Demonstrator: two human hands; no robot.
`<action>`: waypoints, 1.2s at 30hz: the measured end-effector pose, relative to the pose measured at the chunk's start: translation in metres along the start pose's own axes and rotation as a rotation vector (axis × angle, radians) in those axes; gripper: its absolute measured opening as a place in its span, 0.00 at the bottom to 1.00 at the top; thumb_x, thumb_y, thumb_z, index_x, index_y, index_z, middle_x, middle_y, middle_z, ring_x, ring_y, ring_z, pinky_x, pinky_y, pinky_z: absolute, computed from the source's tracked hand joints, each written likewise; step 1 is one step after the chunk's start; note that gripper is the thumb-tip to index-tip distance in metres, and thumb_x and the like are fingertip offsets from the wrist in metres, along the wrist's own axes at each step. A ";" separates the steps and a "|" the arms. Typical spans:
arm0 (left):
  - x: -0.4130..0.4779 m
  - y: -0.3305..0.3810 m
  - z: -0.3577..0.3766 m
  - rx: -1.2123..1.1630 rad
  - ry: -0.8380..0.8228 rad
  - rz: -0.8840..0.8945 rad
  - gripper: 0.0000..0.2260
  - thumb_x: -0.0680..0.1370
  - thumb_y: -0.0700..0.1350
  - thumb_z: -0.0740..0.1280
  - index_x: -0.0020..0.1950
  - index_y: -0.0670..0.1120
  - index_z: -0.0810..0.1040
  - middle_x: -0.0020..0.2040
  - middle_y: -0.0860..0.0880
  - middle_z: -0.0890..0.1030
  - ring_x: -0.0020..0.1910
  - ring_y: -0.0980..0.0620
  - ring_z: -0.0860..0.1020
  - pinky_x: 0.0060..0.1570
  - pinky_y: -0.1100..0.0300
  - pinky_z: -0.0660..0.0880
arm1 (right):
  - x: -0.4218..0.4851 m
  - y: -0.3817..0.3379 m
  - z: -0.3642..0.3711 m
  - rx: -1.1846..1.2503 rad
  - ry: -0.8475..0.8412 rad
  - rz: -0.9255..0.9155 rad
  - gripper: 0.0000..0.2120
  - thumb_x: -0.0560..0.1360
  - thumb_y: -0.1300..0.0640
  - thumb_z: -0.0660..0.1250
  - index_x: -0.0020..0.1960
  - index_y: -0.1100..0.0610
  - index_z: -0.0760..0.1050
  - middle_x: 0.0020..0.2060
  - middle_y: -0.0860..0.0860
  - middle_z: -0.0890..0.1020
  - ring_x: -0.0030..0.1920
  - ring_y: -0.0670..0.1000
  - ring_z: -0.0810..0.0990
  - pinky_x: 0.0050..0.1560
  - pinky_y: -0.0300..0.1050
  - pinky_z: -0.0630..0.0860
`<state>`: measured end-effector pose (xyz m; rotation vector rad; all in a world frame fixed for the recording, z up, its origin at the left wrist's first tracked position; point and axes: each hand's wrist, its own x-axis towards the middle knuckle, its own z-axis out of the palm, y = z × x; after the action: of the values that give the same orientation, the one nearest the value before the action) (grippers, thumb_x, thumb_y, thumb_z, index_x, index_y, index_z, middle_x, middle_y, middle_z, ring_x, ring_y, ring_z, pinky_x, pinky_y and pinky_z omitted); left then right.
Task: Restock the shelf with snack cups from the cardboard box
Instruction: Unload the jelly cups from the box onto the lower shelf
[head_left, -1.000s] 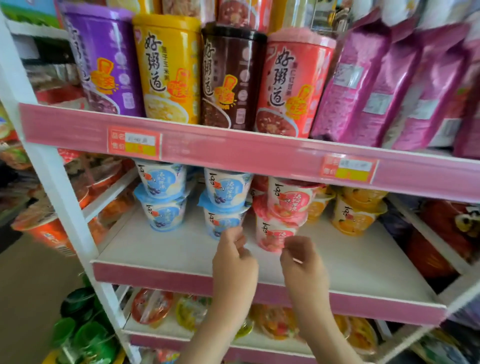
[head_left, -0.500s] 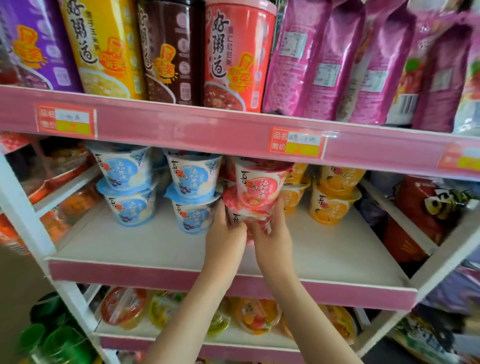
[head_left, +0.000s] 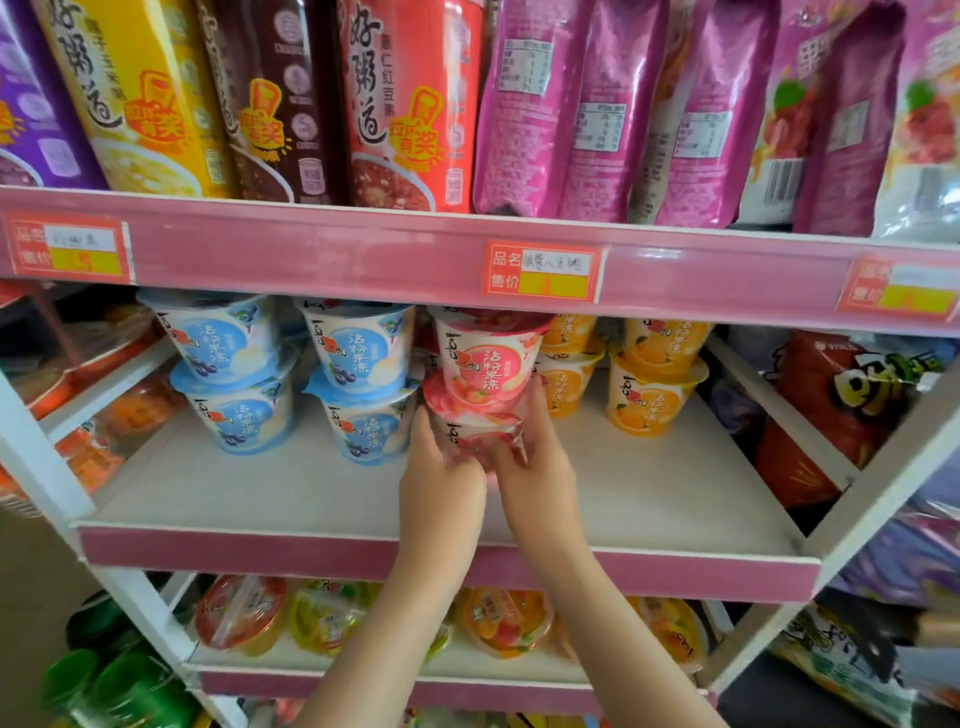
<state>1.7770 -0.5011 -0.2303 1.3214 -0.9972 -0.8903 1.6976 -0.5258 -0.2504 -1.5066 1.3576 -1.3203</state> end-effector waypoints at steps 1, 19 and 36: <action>-0.007 0.003 0.004 -0.006 0.053 0.022 0.31 0.72 0.32 0.60 0.72 0.56 0.64 0.61 0.60 0.74 0.49 0.70 0.76 0.50 0.71 0.75 | -0.001 0.000 -0.009 -0.020 -0.032 0.004 0.35 0.77 0.60 0.63 0.75 0.39 0.51 0.59 0.45 0.78 0.56 0.47 0.78 0.55 0.46 0.77; 0.027 0.016 0.161 -0.009 -0.317 -0.114 0.23 0.81 0.38 0.55 0.75 0.51 0.60 0.73 0.52 0.64 0.71 0.48 0.63 0.69 0.54 0.59 | 0.073 0.042 -0.149 0.027 0.198 0.396 0.32 0.73 0.60 0.68 0.74 0.50 0.60 0.65 0.46 0.71 0.66 0.54 0.70 0.66 0.51 0.68; 0.023 0.007 0.176 -0.047 -0.349 -0.093 0.20 0.81 0.39 0.55 0.73 0.52 0.66 0.65 0.56 0.72 0.57 0.58 0.69 0.54 0.63 0.64 | 0.073 0.039 -0.156 0.131 0.218 0.345 0.33 0.73 0.65 0.62 0.75 0.49 0.60 0.68 0.52 0.72 0.67 0.55 0.70 0.64 0.48 0.68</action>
<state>1.6189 -0.5821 -0.2242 1.2030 -1.1807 -1.2375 1.5320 -0.5849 -0.2354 -1.0087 1.5530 -1.3467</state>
